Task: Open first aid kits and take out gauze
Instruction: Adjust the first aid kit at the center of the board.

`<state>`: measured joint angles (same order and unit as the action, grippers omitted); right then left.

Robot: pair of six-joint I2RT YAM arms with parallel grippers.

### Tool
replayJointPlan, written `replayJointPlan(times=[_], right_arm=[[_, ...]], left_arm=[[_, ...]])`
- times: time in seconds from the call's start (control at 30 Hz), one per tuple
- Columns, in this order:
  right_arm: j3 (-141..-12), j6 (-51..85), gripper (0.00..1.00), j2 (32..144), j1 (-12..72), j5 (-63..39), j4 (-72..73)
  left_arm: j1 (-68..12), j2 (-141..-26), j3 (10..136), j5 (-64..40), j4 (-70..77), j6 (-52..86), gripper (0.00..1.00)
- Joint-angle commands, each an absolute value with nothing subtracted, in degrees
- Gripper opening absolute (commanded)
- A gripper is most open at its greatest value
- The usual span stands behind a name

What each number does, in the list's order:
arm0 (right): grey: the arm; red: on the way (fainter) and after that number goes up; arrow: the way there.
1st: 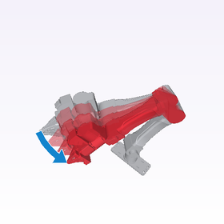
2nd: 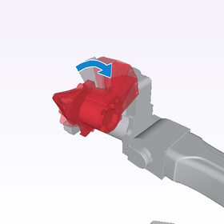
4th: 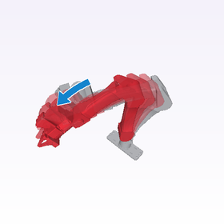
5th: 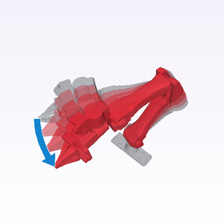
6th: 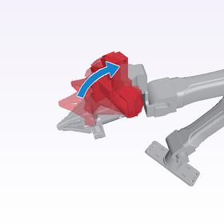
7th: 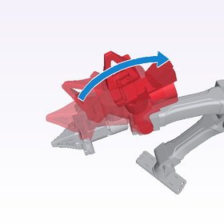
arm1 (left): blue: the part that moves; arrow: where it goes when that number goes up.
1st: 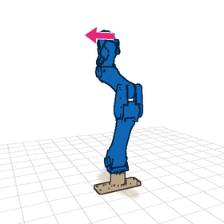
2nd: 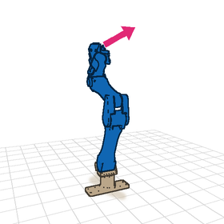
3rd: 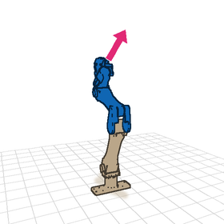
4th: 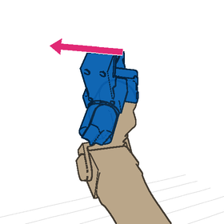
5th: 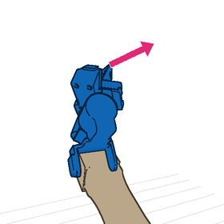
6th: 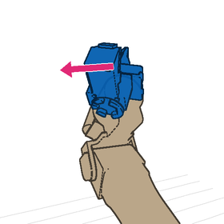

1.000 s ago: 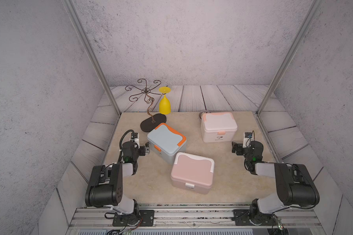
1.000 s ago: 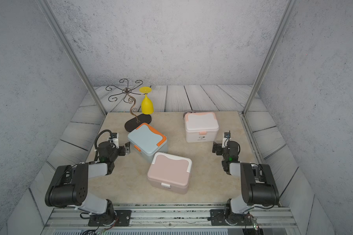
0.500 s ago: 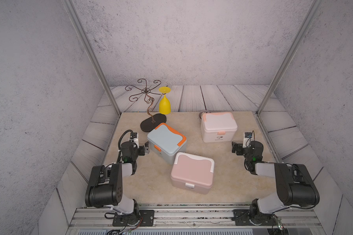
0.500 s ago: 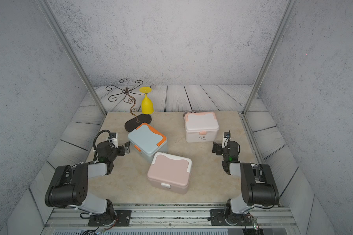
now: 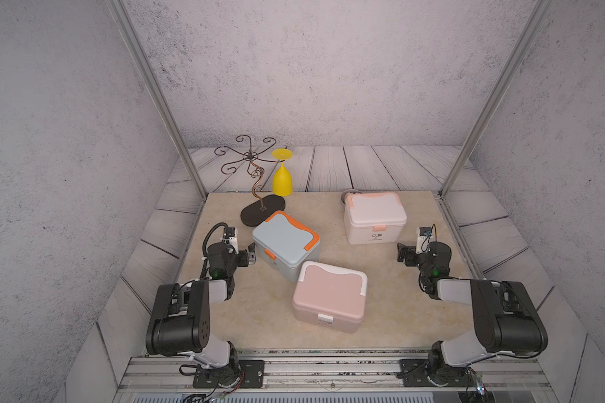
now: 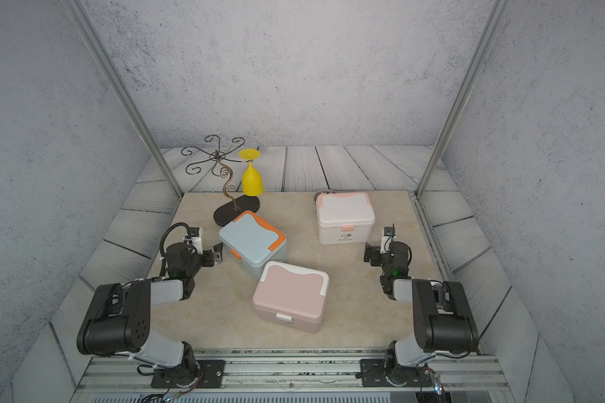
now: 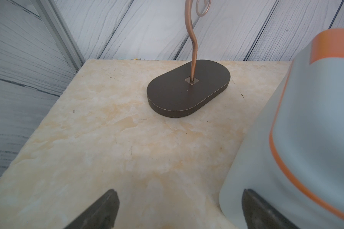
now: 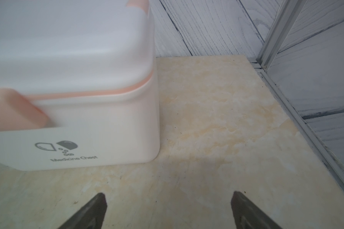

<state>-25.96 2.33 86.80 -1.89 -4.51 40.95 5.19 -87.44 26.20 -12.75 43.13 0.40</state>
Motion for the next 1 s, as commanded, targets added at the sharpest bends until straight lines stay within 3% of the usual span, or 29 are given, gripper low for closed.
replayJointPlan(times=[0.0, 0.17, 0.47, 0.73, 0.83, 0.97], right_arm=[[-26.46, 1.96, 0.99, 87.80, -1.85, -5.19, 41.13], [-26.07, 1.29, 0.99, 85.51, -1.57, -5.50, 40.07], [-34.36, 9.10, 0.99, 73.18, -0.17, 0.53, 13.97], [-39.30, 21.05, 0.99, 61.71, -0.18, -2.75, -0.53], [-43.93, 28.50, 0.99, 62.18, -0.29, -7.38, -9.05], [-49.99, 30.33, 0.99, 67.85, -0.95, -25.05, -11.26]], left_arm=[[5.36, -87.72, 26.20, -13.41, 44.58, 0.15, 1.00], [4.64, -81.56, 24.45, -10.62, 43.43, 0.81, 1.00], [-4.81, -58.87, 28.91, 4.77, 18.32, 6.27, 1.00], [-5.48, -41.78, 39.88, -9.10, -14.80, 28.08, 1.00], [-5.45, -36.38, 39.42, -21.84, -17.28, 31.37, 1.00], [-4.90, -30.86, 32.67, -22.41, -17.50, 51.26, 1.00]])
